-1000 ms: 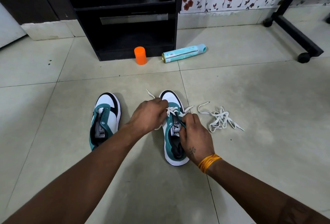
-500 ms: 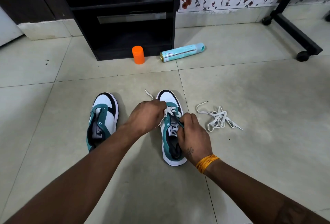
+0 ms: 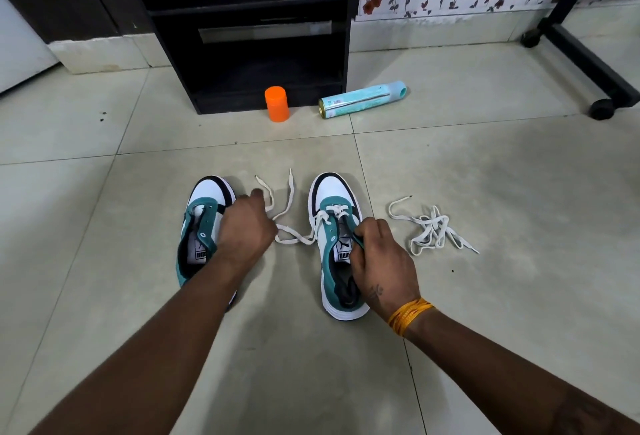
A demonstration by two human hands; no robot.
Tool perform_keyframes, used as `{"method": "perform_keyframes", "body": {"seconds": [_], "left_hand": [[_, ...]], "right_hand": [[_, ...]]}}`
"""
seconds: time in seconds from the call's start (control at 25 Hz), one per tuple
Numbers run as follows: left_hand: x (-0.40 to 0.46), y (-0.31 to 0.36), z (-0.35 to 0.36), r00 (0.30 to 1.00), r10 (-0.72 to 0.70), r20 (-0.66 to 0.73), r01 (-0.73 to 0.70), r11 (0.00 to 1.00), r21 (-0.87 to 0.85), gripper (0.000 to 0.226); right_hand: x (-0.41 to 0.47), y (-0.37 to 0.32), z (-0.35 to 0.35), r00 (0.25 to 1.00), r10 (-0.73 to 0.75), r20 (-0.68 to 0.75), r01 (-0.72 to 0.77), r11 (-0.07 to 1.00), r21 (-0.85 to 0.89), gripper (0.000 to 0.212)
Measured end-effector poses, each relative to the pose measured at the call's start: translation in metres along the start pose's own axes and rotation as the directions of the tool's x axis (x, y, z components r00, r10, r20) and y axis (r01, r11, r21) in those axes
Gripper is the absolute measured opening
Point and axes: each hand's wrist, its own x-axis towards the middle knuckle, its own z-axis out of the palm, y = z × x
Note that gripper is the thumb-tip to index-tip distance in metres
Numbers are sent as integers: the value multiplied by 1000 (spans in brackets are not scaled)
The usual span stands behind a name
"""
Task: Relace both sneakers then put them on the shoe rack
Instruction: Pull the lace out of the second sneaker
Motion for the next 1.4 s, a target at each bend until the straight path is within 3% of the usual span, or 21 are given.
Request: {"method": "perform_keyframes", "body": {"seconds": [0.12,0.2,0.32,0.4,0.52,0.64,0.8,0.88,0.96,1.0,1.04,1.08,1.12,1.16,1.24,1.32,1.4], "left_hand": [[-42,32,0,954,87,-288,-179,933,-311,22],[-70,52,2,926,184,-331,-315,858,-405,26],[-89,65,16,922,302,-242,-363,891,-271,30],[-88,67,20,930,300,-213,-343,916,-207,28],[-88,69,21,932,277,-234,-324,925,-200,20],[-90,69,22,932,259,-255,-311,932,-188,18],[-90,67,24,936,225,-269,-283,938,-201,17],[-91,70,26,934,217,-285,-281,938,-204,14],[-91,73,28,929,209,-304,-277,940,-201,14],[-91,74,29,929,201,-311,-271,941,-201,14],[-90,73,30,930,193,-314,-264,943,-204,13],[-90,73,31,932,186,-312,-258,943,-210,13],[-89,72,32,933,182,-310,-256,942,-215,13],[-89,71,33,932,184,-311,-259,941,-219,13],[-89,72,33,930,188,-316,-264,940,-217,13],[-90,73,33,927,186,-325,-265,939,-220,14],[-91,73,33,922,188,-337,-271,937,-220,16]], "right_hand": [[2,1,-3,1000,2,-10,-1,998,59,15],[6,3,-8,999,-29,-42,35,989,142,21],[16,5,-15,986,-158,-56,166,969,184,22],[34,11,-18,972,-234,-24,235,962,136,18],[67,14,-23,918,-362,163,370,929,-17,27],[90,7,-26,815,-458,354,561,775,-291,23],[97,-1,-31,731,-576,366,682,631,-370,7],[93,1,-24,852,-458,252,522,770,-368,8],[90,5,-20,984,-126,123,146,973,-179,11],[90,6,-19,996,5,93,1,998,-64,13],[87,4,-20,995,53,85,-52,999,-9,14],[85,4,-21,996,-6,84,11,998,-61,16],[83,5,-22,982,-160,100,177,967,-185,23],[83,6,-24,929,-329,171,368,873,-320,32],[84,7,-26,803,-499,326,596,682,-424,38],[83,9,-25,748,-554,365,663,620,-419,30],[84,9,-21,763,-553,335,646,621,-444,22]]}}
